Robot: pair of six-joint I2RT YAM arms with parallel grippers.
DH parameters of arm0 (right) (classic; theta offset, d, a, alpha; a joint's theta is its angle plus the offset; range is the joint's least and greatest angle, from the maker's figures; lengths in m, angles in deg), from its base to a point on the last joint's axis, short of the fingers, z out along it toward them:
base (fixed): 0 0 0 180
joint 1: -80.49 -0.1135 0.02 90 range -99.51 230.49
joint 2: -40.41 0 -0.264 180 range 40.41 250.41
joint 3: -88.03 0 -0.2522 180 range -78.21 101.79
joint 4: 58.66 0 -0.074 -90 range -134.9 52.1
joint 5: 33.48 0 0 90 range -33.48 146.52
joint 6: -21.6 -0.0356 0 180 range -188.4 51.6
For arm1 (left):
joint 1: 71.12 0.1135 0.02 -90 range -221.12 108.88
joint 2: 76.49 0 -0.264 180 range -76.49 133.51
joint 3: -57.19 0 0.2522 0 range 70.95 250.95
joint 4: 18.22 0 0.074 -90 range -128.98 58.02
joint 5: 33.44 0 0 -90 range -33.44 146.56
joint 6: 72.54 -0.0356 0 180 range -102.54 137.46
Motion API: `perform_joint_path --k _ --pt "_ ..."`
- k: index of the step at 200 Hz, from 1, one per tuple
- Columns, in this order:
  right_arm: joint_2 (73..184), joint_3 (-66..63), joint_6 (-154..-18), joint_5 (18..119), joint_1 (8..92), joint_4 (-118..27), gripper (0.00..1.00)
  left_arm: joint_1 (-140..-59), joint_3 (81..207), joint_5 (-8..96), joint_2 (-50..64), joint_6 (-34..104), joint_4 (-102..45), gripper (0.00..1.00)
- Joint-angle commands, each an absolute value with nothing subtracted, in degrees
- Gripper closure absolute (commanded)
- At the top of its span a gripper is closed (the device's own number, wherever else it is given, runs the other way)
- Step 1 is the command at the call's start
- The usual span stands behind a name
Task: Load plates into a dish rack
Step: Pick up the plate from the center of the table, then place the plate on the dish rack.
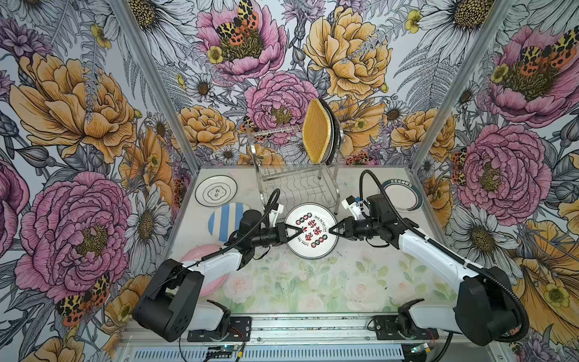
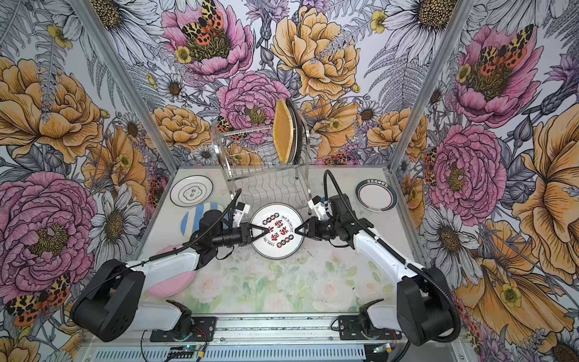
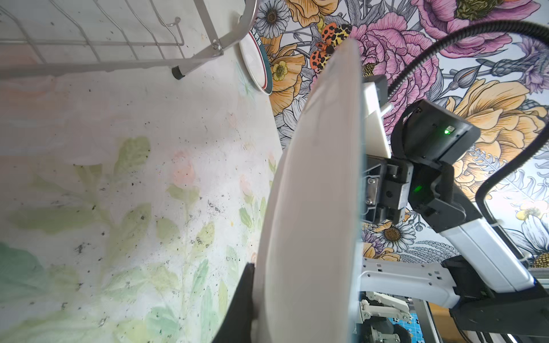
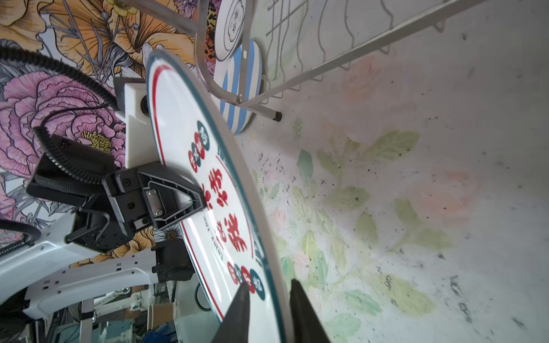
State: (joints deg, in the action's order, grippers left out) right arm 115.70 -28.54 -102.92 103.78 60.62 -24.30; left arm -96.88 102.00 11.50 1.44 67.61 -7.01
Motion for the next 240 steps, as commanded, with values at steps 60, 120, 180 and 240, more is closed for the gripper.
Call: perform_joint_path --k 60,120,180,240 --pt "115.0 -21.7 -100.3 110.1 57.4 -28.4 0.58 -97.8 104.6 4.6 -1.1 71.3 0.7 1.00" --pt "115.0 -20.7 -100.9 111.3 56.2 -29.9 0.71 -97.8 104.7 3.2 -1.3 73.4 3.5 1.00" --pt "114.3 -20.5 -101.3 111.1 56.0 -29.9 1.00 -97.3 104.3 3.5 -1.4 73.8 3.8 0.99" --pt "111.7 -19.6 -104.6 103.4 56.5 -29.4 1.00 -93.0 102.9 5.1 -6.4 70.0 -4.8 0.28"
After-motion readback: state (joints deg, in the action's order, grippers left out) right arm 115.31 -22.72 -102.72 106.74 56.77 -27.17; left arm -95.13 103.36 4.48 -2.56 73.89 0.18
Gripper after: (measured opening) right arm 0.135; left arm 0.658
